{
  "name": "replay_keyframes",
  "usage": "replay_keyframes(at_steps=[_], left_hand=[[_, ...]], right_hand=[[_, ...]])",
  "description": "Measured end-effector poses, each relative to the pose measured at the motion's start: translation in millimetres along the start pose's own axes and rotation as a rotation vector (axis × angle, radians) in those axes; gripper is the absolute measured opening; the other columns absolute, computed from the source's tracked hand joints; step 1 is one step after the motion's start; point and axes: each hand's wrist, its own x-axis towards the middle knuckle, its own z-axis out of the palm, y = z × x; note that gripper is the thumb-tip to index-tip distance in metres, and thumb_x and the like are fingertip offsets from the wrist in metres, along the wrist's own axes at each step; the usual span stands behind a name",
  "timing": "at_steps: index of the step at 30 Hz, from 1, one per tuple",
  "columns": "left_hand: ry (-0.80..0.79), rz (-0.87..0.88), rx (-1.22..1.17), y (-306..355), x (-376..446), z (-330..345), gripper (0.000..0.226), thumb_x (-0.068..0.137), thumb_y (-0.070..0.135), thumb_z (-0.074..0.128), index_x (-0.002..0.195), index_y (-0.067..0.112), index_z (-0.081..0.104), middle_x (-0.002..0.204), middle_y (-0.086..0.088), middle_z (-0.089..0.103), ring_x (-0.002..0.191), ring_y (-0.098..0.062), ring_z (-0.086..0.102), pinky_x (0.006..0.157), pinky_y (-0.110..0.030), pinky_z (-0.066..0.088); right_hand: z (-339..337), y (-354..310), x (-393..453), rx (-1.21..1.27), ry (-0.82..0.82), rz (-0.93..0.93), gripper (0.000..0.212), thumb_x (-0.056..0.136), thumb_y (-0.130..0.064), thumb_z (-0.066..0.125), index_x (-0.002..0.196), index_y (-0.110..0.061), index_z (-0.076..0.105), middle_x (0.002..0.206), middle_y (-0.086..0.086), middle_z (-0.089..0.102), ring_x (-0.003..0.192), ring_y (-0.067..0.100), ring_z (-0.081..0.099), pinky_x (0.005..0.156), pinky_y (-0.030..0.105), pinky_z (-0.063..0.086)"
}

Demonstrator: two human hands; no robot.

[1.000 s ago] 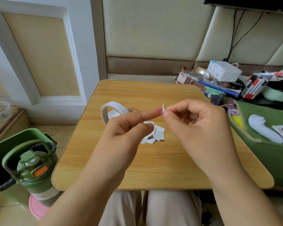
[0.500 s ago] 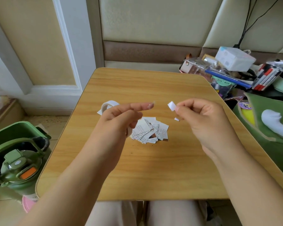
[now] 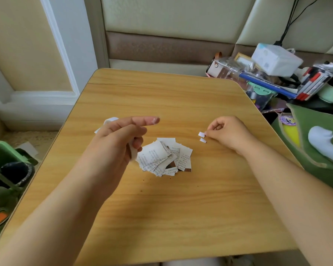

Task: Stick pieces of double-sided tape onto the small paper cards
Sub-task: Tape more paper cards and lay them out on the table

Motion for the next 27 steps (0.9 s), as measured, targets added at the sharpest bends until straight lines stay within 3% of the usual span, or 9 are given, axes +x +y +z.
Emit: replay_keyframes(at_steps=[2,5,8,11,14,16,22,27], left_hand=[[0.003,0.003,0.000,-1,2,-2,0.028,0.071,0.015,0.052,0.078,0.022,0.078,0.101,-0.007,0.051,0.056,-0.008,0.037,0.072,-0.034,0.028],[0.007,0.004,-0.006,-2,4,-4,0.028,0.072,0.014,0.052,0.077,0.021,0.078,0.100,-0.008,0.054,0.056,-0.008,0.037,0.072,-0.034,0.029],[0.005,0.001,-0.007,-2,2,-5,0.027,0.072,0.014,0.052,0.075,0.021,0.078,0.100,-0.004,0.062,0.056,-0.009,0.037,0.072,-0.033,0.030],[0.013,-0.005,-0.012,0,-1,-7,0.026,0.073,0.013,0.052,0.072,0.022,0.077,0.099,-0.002,0.064,0.057,-0.010,0.037,0.072,-0.033,0.032],[0.025,-0.008,-0.005,3,-5,-10,0.027,0.080,0.008,0.054,0.074,0.021,0.078,0.101,-0.007,0.058,0.057,-0.010,0.037,0.071,-0.032,0.033],[0.043,-0.011,0.002,4,-7,-12,0.036,0.088,0.003,0.049,0.075,0.021,0.078,0.102,-0.009,0.056,0.056,-0.009,0.037,0.071,-0.031,0.034],[0.072,-0.028,0.007,9,-20,-21,0.040,0.090,0.001,0.045,0.077,0.019,0.078,0.100,-0.006,0.058,0.054,-0.008,0.037,0.070,-0.030,0.036],[0.119,-0.040,-0.006,10,-32,-33,0.040,0.090,0.000,0.045,0.077,0.018,0.078,0.097,0.001,0.068,0.056,-0.010,0.036,0.071,-0.030,0.036]], right_hand=[[-3,0,2,0.018,-0.003,-0.005,0.015,0.080,-0.009,0.071,0.072,-0.020,0.066,0.070,-0.006,0.056,0.065,0.009,0.051,0.057,0.017,0.039],[-6,-2,-2,-0.026,0.020,-0.040,0.016,0.090,-0.009,0.058,0.091,-0.020,0.070,0.083,-0.005,0.064,0.077,0.009,0.057,0.060,0.011,0.041],[-3,-8,-12,-0.074,0.031,-0.143,0.031,0.094,-0.003,0.044,0.109,-0.017,0.067,0.097,-0.002,0.066,0.076,-0.001,0.055,0.055,0.003,0.038],[4,-20,-27,-0.097,0.010,-0.271,0.047,0.090,0.009,0.032,0.114,-0.013,0.066,0.109,0.002,0.057,0.076,-0.006,0.049,0.059,-0.004,0.034],[13,-34,-38,-0.145,-0.007,-0.402,0.032,0.091,-0.001,0.049,0.111,-0.017,0.068,0.105,-0.003,0.057,0.080,0.002,0.052,0.068,-0.004,0.031],[23,-46,-47,-0.151,-0.117,-0.467,0.026,0.090,-0.016,0.062,0.114,-0.021,0.066,0.104,-0.007,0.056,0.088,0.006,0.052,0.071,0.000,0.032],[56,-64,-52,-0.311,-0.337,-0.482,0.043,0.091,-0.036,0.060,0.132,-0.032,0.050,0.123,-0.016,0.042,0.123,0.003,0.030,0.100,0.025,0.032],[61,-67,-54,-0.227,-0.248,-0.495,0.030,0.084,-0.029,0.070,0.112,-0.027,0.062,0.115,-0.013,0.050,0.116,0.006,0.036,0.084,0.020,0.027]])
